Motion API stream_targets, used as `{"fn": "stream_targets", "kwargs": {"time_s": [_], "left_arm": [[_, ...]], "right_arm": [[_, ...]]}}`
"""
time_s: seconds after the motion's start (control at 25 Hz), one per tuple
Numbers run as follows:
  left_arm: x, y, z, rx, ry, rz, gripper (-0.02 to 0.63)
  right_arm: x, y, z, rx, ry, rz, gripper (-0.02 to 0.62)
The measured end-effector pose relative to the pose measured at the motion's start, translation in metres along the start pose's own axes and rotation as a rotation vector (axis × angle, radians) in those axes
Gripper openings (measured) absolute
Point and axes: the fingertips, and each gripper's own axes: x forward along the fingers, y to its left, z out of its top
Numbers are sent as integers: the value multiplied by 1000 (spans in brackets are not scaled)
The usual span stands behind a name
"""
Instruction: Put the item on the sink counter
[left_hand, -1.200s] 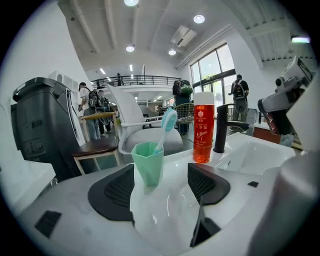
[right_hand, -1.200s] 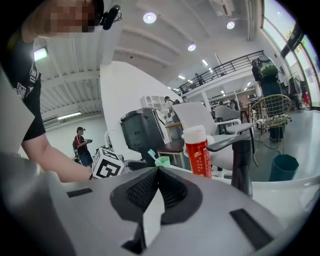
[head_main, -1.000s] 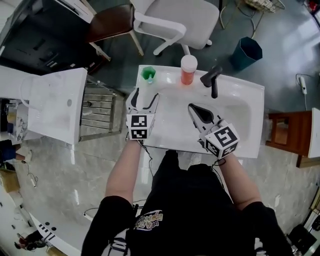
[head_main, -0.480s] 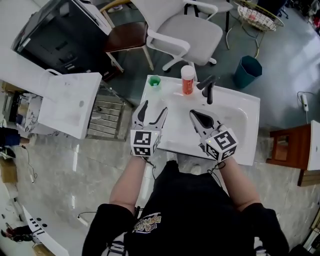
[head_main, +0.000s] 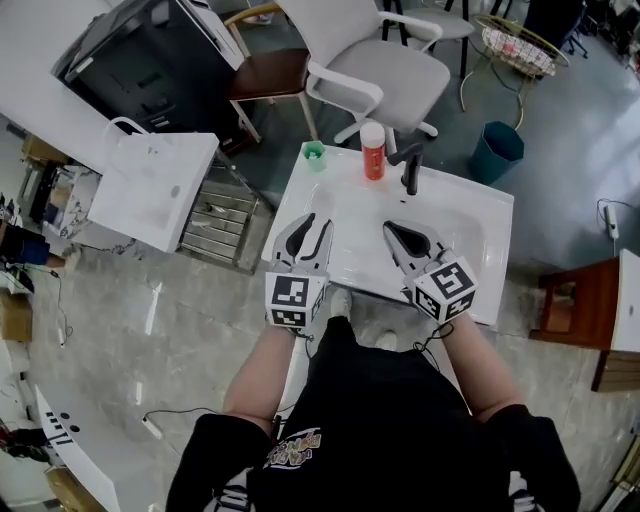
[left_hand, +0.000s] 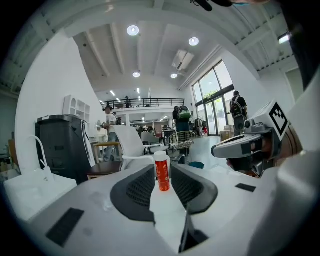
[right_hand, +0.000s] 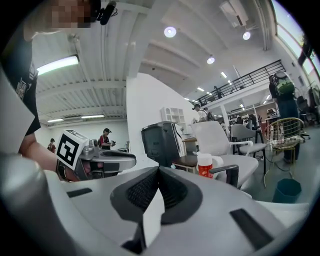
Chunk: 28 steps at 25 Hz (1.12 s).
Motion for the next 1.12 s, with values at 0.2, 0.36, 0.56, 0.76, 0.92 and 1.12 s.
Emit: {"fn": "stream_targets", "kwargs": {"time_s": [0.2, 0.36, 0.56, 0.76, 0.92, 1.12], "left_arm": [[-34, -15, -3, -5, 28, 23, 29], [-52, -25, -10, 1, 41, 16, 23], [-72, -23, -18, -15, 46, -3, 20], [-96, -8, -25, -22, 37, -30, 20], [-119, 3, -33, -20, 38, -70, 20], [-141, 26, -37, -27, 15, -106, 20]], "right_arm": [[-11, 17, -7, 5, 12, 35, 54], [-12, 31, -16, 15, 22, 55, 54], [-1, 51, -22, 16, 33, 65, 54], [16, 73, -18, 20, 26, 36, 54], [26, 100, -20, 20, 19, 8, 54], [37, 134, -18, 10, 17, -32, 54]]}}
